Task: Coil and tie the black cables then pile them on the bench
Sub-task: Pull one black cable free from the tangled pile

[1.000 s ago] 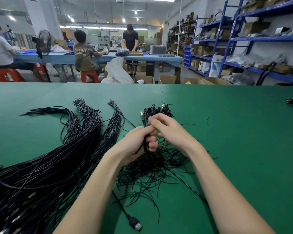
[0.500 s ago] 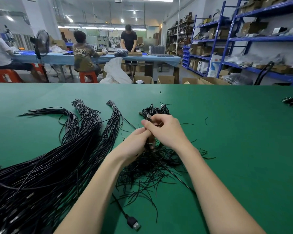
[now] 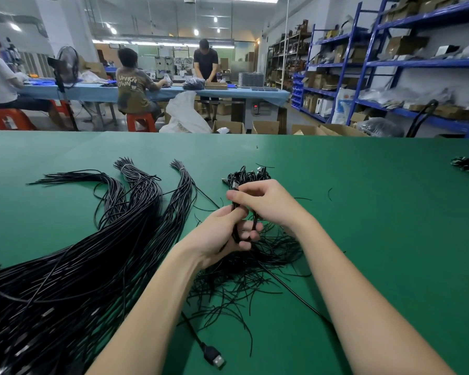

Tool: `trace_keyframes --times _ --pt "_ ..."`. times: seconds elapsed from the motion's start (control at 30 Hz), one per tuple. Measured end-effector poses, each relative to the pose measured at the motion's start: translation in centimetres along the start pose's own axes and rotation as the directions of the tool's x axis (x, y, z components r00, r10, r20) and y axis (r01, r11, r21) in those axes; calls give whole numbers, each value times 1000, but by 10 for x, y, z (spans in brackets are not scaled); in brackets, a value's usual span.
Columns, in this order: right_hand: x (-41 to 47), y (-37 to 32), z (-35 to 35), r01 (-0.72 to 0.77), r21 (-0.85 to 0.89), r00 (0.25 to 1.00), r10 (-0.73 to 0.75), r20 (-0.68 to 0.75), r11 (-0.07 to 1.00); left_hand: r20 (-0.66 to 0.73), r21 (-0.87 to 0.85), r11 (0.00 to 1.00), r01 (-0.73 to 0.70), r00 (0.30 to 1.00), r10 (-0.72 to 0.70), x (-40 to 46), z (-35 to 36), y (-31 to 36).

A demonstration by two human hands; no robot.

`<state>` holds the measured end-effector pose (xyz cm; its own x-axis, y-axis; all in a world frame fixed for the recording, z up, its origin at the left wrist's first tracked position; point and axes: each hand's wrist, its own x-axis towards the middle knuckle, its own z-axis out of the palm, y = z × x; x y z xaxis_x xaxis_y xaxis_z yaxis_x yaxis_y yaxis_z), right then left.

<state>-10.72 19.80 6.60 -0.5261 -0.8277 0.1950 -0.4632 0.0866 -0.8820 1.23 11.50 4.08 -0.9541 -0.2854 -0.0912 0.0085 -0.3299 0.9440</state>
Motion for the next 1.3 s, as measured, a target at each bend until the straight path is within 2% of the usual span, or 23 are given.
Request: trace_keyframes --times 0.03,0.1,0.23,0.33,0.47,0.6,0.73,0.87,1.03,1.17,1.23,1.3 --pt "1 1 0 -20 -19 1000 20 1 1000 3 18 1000 2 1000 -2 1 0 -1" --pt "3 3 1 -66 -178 998 61 -31 982 -23 133 991 -11 1000 14 2 0 -5" --pt "4 -1 9 -122 -550 989 54 -139 826 -95 393 919 -40 992 84 5 6 -12" --pt "6 -1 10 -115 -634 989 27 -148 765 -100 444 896 -31 992 83 5 8 -11" --pt "8 6 1 -77 -444 971 -34 -237 893 -29 291 956 -36 998 47 2 11 -8" --pt "10 15 -5 -155 -204 950 89 -300 967 -35 18 1000 2 999 -2 3 14 -3" --pt "12 17 -5 -207 21 945 206 -254 978 -16 -114 993 28 999 -30 0 11 2" --pt "18 17 -4 -236 173 936 272 -225 956 -4 -246 967 64 998 -67 -1 5 6" --pt "17 18 -1 -250 252 943 293 -154 935 -90 -318 944 89 988 -123 1 2 3" --pt "12 16 -5 -243 206 956 270 -116 948 -139 -388 916 104 976 -169 3 0 1" --pt "3 17 -13 -278 256 953 299 -47 926 -194 -389 918 79 967 -165 5 -2 -1" --pt "-10 22 -20 -326 293 935 352 -40 899 -264 -414 909 36 952 -157 8 -6 -5"
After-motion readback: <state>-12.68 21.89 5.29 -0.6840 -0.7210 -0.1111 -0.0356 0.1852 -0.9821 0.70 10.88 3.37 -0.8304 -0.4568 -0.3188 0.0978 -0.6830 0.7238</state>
